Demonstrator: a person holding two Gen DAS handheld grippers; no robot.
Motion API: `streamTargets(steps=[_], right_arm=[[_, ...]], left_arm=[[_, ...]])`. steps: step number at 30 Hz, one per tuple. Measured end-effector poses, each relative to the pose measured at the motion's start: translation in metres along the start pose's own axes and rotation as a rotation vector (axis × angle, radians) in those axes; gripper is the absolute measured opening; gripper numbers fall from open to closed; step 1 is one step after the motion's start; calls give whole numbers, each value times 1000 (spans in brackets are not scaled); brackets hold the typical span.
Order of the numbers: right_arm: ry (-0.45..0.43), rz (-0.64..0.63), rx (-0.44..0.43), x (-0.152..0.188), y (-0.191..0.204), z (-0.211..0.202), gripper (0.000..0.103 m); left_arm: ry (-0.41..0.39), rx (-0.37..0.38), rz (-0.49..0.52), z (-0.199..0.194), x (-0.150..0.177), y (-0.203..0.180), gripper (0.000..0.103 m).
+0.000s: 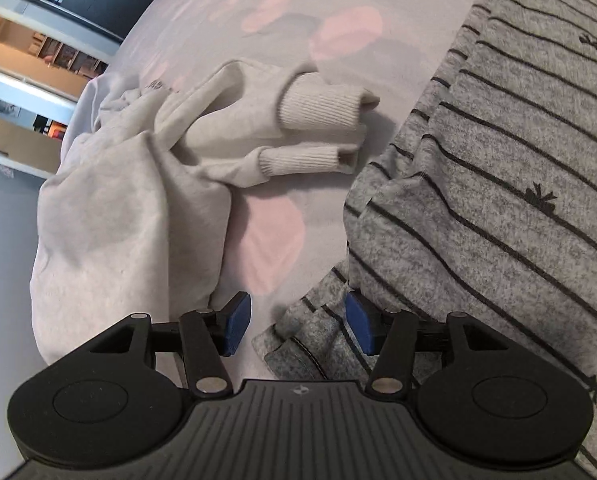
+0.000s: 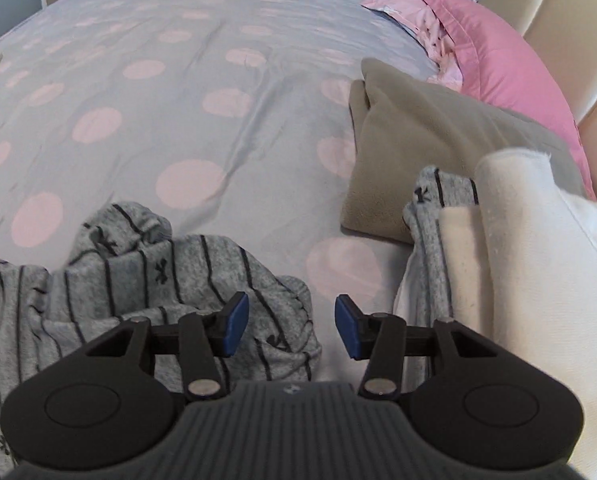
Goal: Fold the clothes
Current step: 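Pinch the grey striped pant hem with the left gripper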
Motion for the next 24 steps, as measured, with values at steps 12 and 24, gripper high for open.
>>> streamTargets(steps=[12, 24], right_arm=[[38, 32, 70, 0, -6, 12, 51], [23, -25, 88, -1, 3, 9, 51]], left_arm=[[6, 52, 5, 5, -2, -19, 7], [-106, 204, -236, -35, 4, 20, 63]])
Point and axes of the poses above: each gripper's, at about its wrist camera, not at the fingertips, and z roughly the way its jaws point, y to its left, x to its underside, the point moved 7 cm from there along z, roughly the way its jaws point, and after that the axes turned 12 degrees about x, right-handed, at the moved point
